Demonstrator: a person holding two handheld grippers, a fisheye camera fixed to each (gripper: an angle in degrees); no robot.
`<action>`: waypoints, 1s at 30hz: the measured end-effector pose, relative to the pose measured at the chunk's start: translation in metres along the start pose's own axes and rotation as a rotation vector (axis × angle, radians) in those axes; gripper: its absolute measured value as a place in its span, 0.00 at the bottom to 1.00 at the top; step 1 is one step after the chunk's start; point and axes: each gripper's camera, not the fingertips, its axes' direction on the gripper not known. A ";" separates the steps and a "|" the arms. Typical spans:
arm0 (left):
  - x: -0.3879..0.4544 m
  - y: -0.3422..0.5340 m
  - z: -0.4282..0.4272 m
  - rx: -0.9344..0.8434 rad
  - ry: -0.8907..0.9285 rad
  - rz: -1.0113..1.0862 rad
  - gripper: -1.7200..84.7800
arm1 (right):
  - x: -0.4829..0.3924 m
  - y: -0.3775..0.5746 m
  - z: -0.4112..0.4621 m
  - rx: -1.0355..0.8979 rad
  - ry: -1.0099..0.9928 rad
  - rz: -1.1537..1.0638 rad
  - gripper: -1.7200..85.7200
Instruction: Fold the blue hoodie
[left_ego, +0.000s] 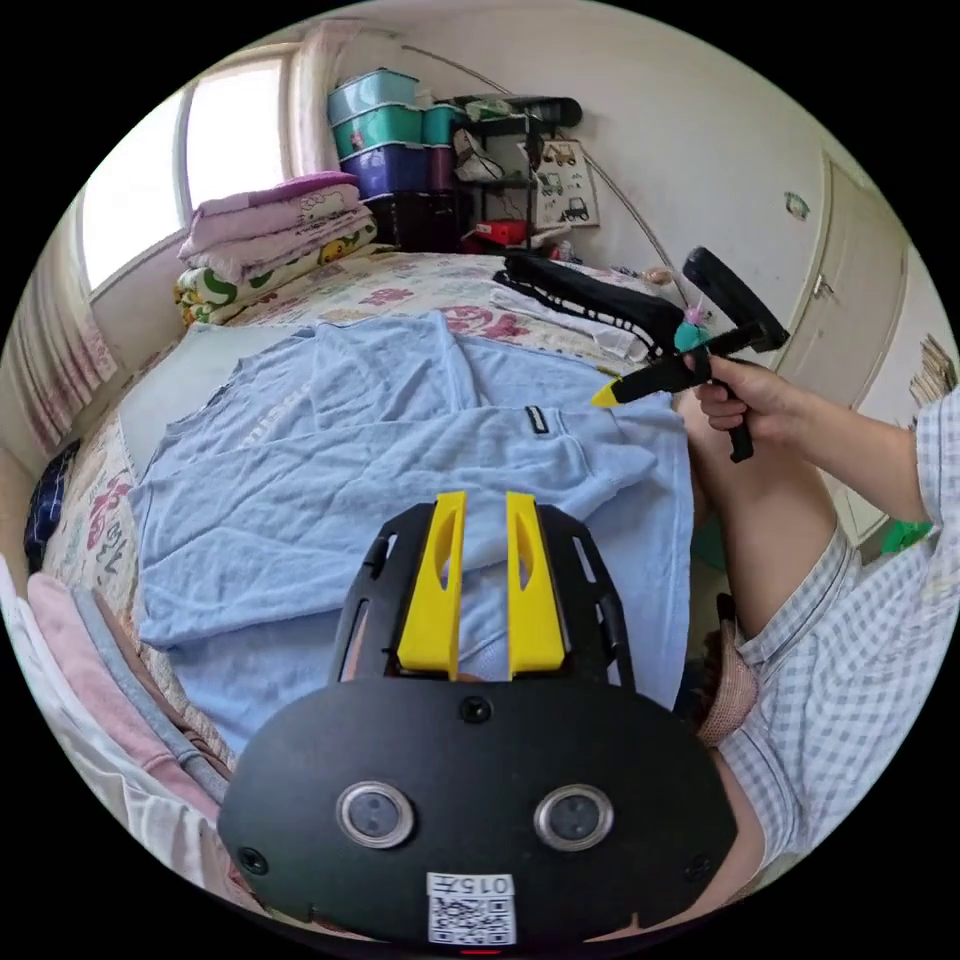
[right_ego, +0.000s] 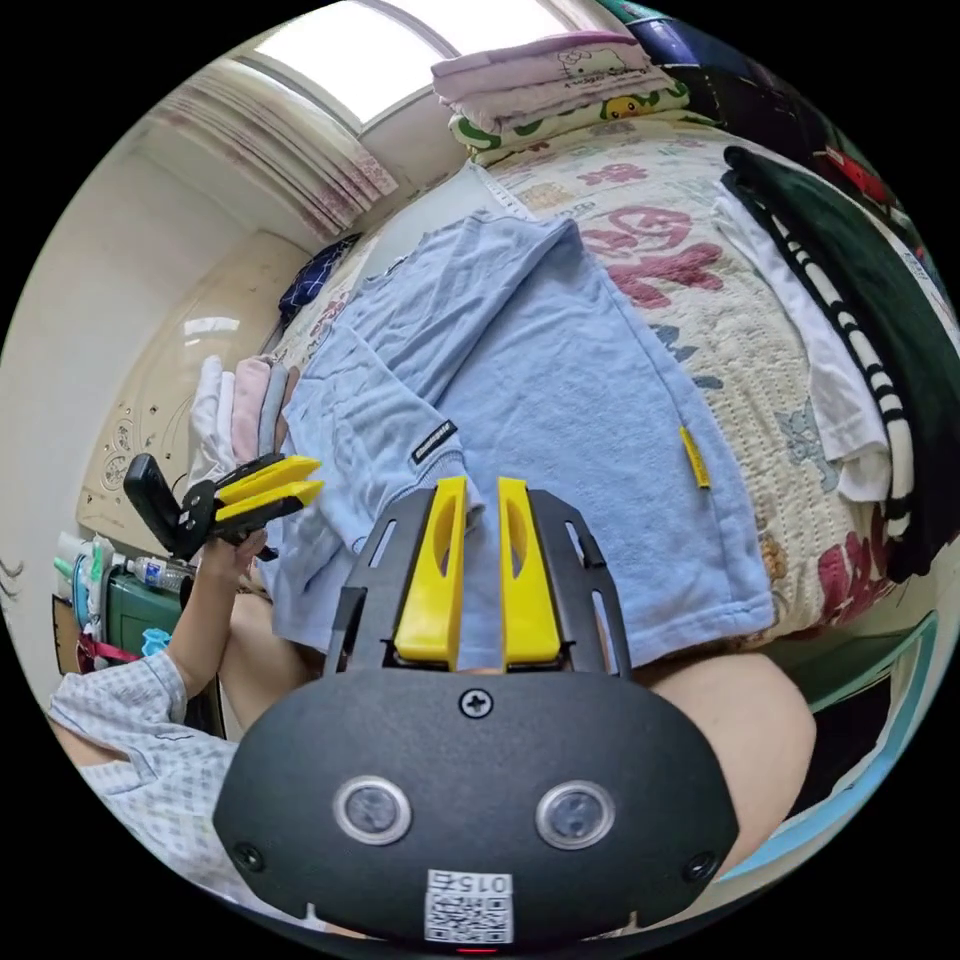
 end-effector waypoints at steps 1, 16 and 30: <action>-0.030 0.000 -0.010 0.049 0.011 -0.108 0.10 | -0.003 -0.011 -0.008 0.034 0.020 -0.024 0.09; -0.327 -0.095 0.040 -0.039 -0.369 -0.648 0.14 | -0.104 -0.279 0.089 0.113 0.006 -0.318 0.15; -0.398 -0.151 0.152 -0.245 -0.463 -0.476 0.16 | -0.144 -0.376 0.174 -0.025 0.075 -0.235 0.17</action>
